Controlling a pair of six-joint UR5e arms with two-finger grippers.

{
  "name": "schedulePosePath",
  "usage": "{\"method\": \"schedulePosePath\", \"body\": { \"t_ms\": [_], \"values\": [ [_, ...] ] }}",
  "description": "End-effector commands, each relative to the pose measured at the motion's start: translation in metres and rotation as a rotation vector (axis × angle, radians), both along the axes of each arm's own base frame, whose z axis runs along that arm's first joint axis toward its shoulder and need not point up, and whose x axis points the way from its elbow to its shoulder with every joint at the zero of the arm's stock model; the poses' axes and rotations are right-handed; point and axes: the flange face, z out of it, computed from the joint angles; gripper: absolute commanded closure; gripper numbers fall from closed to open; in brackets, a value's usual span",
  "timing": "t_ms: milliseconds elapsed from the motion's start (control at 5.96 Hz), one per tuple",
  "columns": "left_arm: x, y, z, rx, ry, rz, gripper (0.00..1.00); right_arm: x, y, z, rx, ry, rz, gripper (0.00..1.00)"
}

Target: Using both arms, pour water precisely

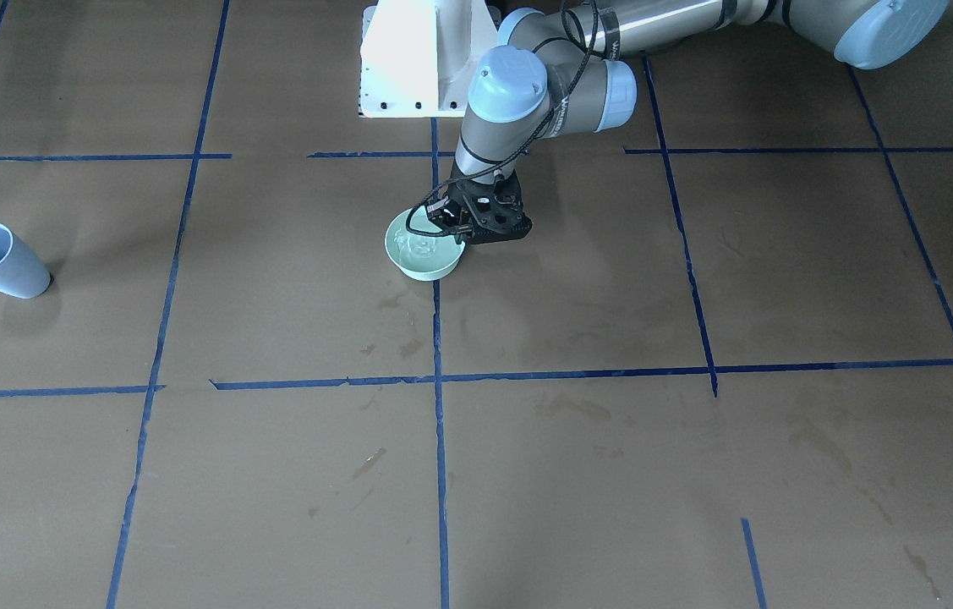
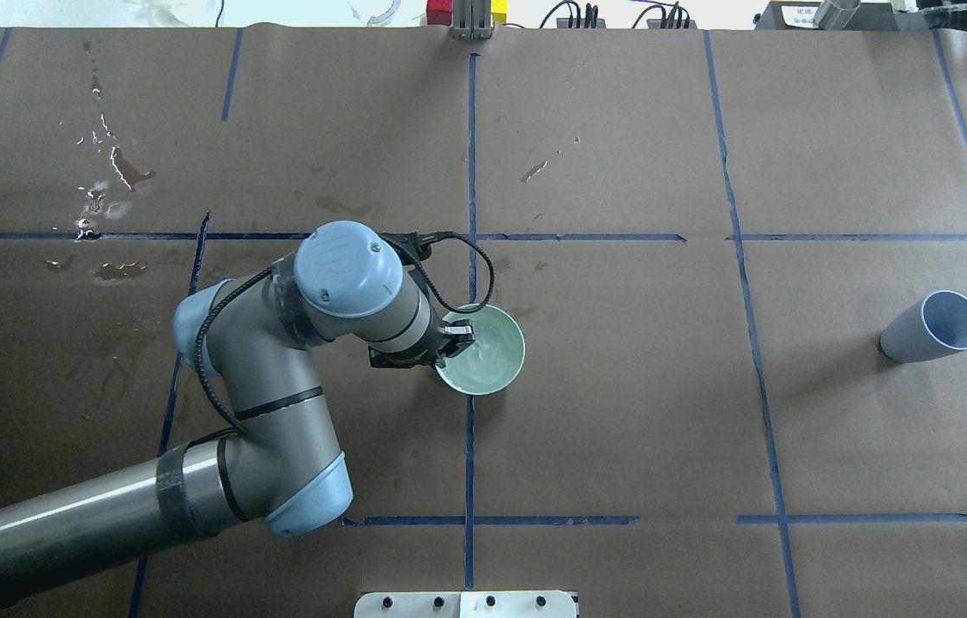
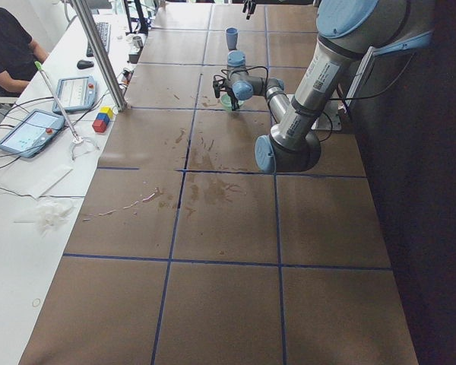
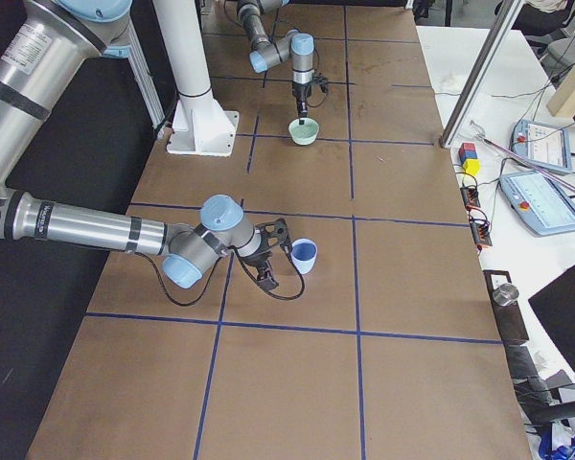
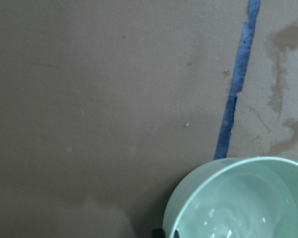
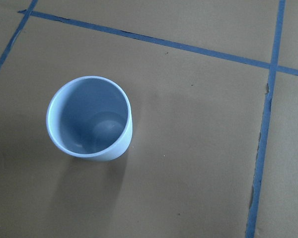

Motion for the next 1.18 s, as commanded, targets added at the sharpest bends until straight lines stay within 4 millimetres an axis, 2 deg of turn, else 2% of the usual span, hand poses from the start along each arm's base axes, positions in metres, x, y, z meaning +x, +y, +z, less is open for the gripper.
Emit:
{"method": "schedulePosePath", "body": {
  "t_ms": [0,168,336,504,1007],
  "values": [
    [-0.06,-0.002,0.033,0.005,0.011,0.012,1.0,0.001,0.001,0.002,-0.002,0.005,0.003,0.0],
    [-0.1,-0.015,0.058,0.008,0.011,0.058,1.0,0.0,-0.001,0.004,-0.003,0.006,0.002,0.0],
    [-0.135,-0.017,0.089,0.063,-0.013,0.091,1.0,-0.001,-0.002,0.003,-0.002,0.006,0.002,0.0],
    [-0.161,-0.024,0.111,0.086,-0.019,0.103,1.0,-0.001,-0.002,0.003,0.0,0.006,0.003,0.0],
    [-0.249,-0.043,0.199,0.138,-0.029,0.185,1.0,-0.001,-0.002,0.004,-0.001,0.008,0.003,0.0]
  ]
}}
